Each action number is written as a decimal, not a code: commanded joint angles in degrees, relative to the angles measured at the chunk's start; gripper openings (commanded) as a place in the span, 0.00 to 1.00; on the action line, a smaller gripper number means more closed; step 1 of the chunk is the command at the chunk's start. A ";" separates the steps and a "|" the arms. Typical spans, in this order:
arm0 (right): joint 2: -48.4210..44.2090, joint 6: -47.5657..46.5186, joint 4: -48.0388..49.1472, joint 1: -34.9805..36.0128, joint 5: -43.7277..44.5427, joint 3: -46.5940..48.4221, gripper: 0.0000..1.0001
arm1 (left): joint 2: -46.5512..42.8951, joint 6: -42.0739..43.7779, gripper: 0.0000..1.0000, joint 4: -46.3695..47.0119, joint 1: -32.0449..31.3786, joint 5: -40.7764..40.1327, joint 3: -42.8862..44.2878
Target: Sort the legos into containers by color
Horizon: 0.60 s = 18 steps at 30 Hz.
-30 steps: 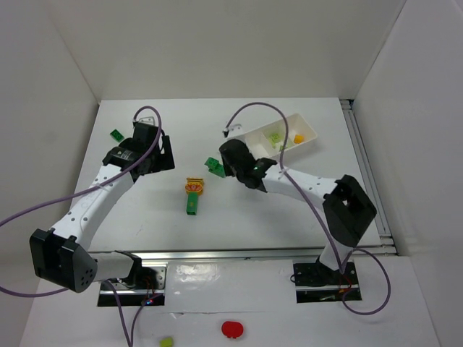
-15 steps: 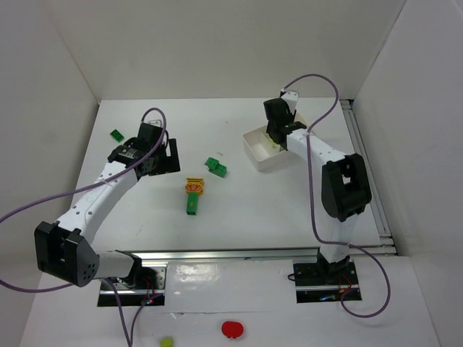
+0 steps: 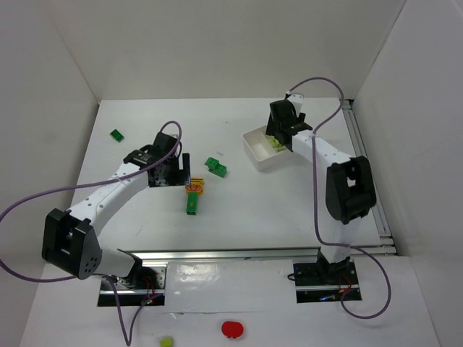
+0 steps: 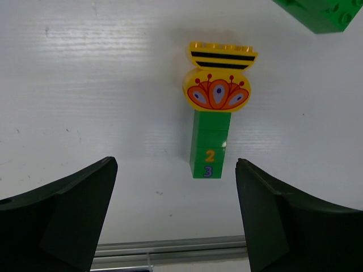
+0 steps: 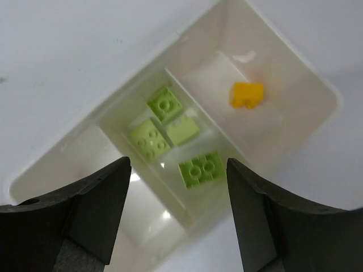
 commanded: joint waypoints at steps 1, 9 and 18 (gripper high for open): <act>-11.16 2.75 1.01 1.36 -2.43 -7.34 0.75 | 1.85 -2.45 0.94 1.66 -2.07 2.18 -1.59; -19.61 4.78 -2.50 2.68 -3.75 -14.93 0.75 | 8.26 -7.28 0.89 5.17 -7.70 2.27 -4.48; -20.32 3.02 -4.44 4.79 -5.07 -13.88 0.75 | 14.42 -9.75 0.74 9.04 -9.29 -1.78 -7.21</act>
